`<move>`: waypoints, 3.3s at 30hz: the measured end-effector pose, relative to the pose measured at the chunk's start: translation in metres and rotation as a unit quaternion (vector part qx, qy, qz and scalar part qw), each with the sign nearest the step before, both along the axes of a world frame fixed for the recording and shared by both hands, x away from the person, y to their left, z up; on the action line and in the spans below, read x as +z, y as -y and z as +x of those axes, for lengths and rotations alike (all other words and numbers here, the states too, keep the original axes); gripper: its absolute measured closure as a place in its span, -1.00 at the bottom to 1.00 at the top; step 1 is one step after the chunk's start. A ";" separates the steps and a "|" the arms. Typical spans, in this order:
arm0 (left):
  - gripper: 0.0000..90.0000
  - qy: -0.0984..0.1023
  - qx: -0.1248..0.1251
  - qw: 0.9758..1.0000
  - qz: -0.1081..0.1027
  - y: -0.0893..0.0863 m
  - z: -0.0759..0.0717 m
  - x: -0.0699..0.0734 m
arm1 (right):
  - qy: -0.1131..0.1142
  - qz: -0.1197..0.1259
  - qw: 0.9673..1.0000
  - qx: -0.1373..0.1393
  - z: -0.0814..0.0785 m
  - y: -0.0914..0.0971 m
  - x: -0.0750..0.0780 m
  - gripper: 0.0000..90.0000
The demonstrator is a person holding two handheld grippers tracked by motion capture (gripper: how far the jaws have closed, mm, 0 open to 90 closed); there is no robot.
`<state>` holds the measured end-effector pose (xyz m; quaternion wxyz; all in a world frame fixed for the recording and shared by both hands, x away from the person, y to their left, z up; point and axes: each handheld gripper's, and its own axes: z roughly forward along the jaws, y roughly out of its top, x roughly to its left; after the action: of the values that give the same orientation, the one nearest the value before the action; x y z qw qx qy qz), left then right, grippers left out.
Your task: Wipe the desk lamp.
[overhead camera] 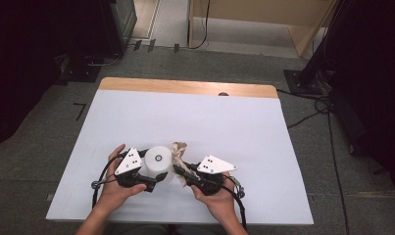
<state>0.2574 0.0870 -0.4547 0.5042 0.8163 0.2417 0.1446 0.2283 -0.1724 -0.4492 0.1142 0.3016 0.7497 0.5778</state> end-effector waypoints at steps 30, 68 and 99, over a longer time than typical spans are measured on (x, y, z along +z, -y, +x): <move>-0.83 -0.024 -0.026 0.999 0.016 -0.006 0.006 -0.011 | -0.021 -0.014 0.999 0.023 -0.002 -0.005 0.004 0.72; -0.83 -0.022 -0.024 0.999 0.034 -0.001 0.005 -0.016 | -0.065 -0.009 0.998 0.016 0.007 0.001 -0.009 0.71; -0.84 -0.012 0.008 0.999 0.033 0.005 -0.002 -0.018 | -0.124 -0.064 0.990 0.012 0.023 -0.003 -0.041 0.70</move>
<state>0.2558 0.0816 -0.4732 0.4731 0.8322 0.2491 0.1466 0.2516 -0.1692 -0.4901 0.0325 0.3537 0.7974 0.4878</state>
